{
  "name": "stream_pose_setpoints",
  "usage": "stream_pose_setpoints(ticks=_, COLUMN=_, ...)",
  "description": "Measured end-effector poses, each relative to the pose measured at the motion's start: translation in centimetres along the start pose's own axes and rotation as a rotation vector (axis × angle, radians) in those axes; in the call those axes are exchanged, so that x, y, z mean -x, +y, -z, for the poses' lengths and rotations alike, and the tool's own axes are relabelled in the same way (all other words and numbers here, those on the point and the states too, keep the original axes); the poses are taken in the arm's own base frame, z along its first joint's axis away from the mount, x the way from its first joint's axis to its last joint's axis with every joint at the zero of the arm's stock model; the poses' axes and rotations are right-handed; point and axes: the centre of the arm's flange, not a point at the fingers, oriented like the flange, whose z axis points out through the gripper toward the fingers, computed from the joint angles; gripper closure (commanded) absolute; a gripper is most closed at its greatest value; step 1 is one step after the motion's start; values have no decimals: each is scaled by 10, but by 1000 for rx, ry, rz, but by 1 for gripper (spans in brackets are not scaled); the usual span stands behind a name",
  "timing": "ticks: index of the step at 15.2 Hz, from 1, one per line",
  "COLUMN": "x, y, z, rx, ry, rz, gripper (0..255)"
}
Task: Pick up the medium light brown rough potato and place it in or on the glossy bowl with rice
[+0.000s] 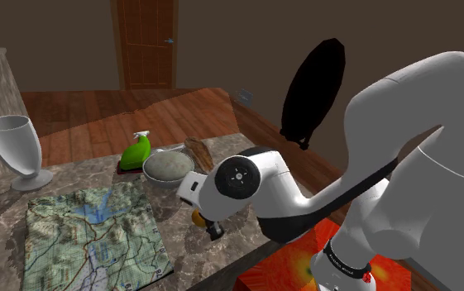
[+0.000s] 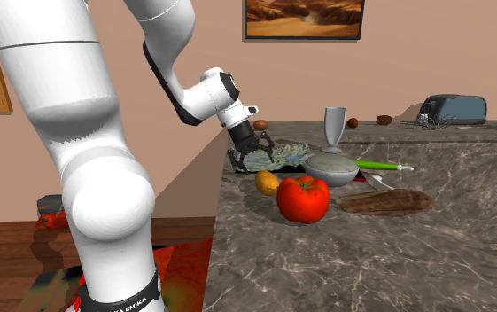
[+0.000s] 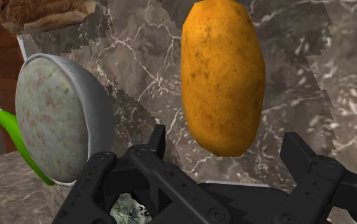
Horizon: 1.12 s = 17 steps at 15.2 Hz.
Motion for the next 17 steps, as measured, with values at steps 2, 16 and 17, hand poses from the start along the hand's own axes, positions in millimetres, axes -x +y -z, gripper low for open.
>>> stream_pose_setpoints(ticks=2, x=-2, y=-2, z=-9, rx=4, ry=4, rz=11, gripper=0)
stream_pose_setpoints(ticks=16, x=-2, y=-3, z=-39, rx=6, ry=6, rz=14, gripper=255)
stream_pose_setpoints(ticks=17, x=-2, y=-3, z=-39, rx=6, ry=6, rz=14, gripper=255)
